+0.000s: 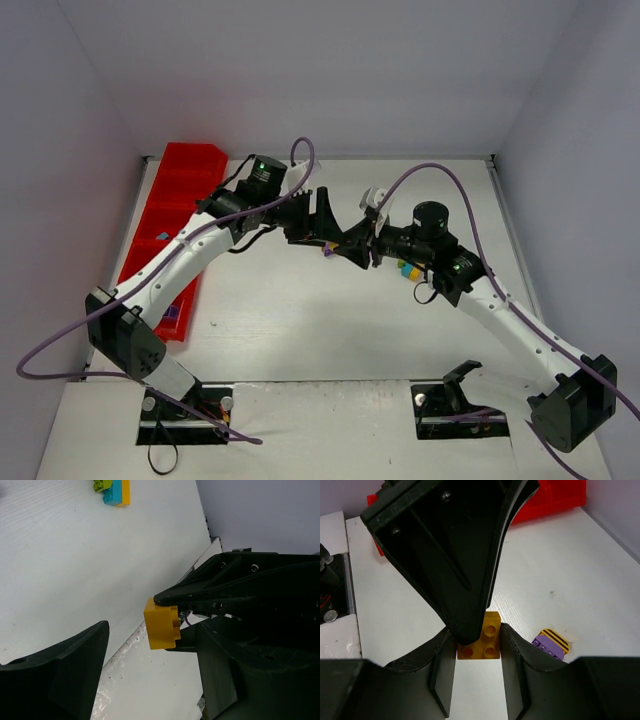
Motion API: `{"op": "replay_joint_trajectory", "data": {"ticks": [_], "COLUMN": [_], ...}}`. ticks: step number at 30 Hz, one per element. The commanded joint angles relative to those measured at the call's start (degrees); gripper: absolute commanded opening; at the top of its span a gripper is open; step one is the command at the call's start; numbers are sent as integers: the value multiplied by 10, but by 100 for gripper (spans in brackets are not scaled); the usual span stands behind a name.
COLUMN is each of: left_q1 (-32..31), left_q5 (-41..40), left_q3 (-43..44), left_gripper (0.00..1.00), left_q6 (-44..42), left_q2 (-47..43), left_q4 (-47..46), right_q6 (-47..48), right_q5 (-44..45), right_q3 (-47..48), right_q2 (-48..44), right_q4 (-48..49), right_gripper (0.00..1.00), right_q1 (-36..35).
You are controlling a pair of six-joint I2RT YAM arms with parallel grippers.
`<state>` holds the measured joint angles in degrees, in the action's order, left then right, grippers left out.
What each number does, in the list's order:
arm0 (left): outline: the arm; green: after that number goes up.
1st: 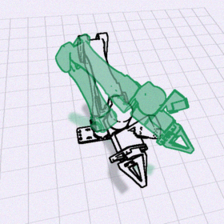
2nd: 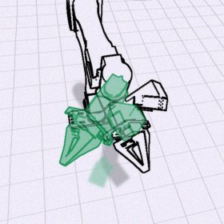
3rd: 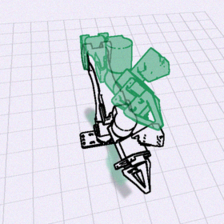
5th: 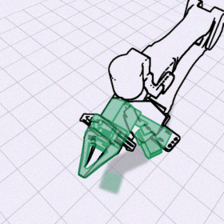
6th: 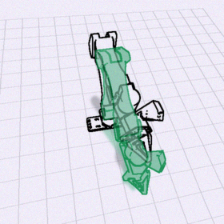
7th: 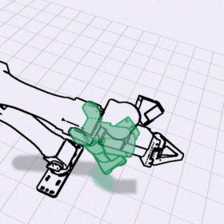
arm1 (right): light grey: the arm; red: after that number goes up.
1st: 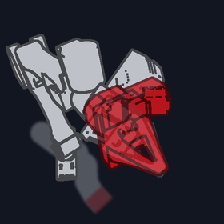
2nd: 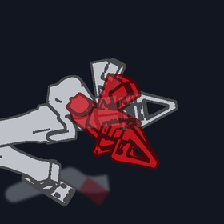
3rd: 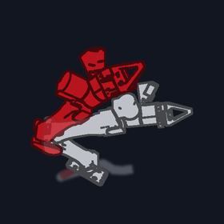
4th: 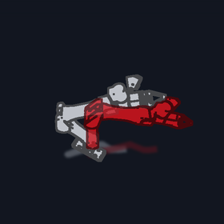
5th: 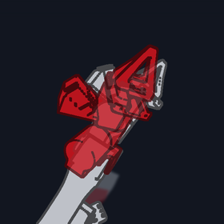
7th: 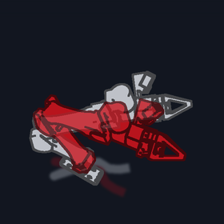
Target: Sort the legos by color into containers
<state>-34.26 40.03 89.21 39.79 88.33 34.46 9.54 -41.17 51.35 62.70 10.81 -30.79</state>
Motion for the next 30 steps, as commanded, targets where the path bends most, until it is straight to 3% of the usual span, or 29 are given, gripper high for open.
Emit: {"op": "replay_joint_trajectory", "data": {"ticks": [1, 5, 9, 10, 13, 15, 16, 19, 23, 27, 30], "left_q1": [-9, -10, -11, -10, -10, -10, -6, 12, 69, 155, 211], "left_q5": [-4, -21, -22, -21, -24, -32, -43, -64, -115, -181, -284], "left_q3": [35, 32, 22, 20, 20, 21, 24, 31, 39, 59, 86], "left_gripper": [62, 53, 24, 13, 5, 4, 4, 4, 4, 4, 4], "left_q6": [-9, -10, -8, -8, -16, -29, -39, -64, -103, -139, -186], "left_q2": [-4, 0, -4, -5, -11, -14, -13, -11, -5, 9, 28], "left_q4": [-12, -12, -36, -41, -43, -32, -27, -1, 47, 79, 88], "right_q6": [7, 4, 1, 0, -2, -7, -9, -22, -29, -44, -68], "right_q5": [-6, -8, -6, -4, 3, 14, 27, 52, 103, 154, 206], "right_q3": [31, 29, 24, 24, 24, 25, 25, 26, 28, 25, 18], "right_q2": [-2, -6, -9, -9, -9, -9, -9, -9, -9, -11, -13], "right_q4": [35, 35, 35, 35, 35, 35, 35, 33, 21, 9, 2], "right_gripper": [0, 0, 1, 1, 5, 33, 51, 69, 82, 84, 84], "right_q1": [-5, -8, -10, -10, -11, -10, -9, -9, -6, -2, 0]}}
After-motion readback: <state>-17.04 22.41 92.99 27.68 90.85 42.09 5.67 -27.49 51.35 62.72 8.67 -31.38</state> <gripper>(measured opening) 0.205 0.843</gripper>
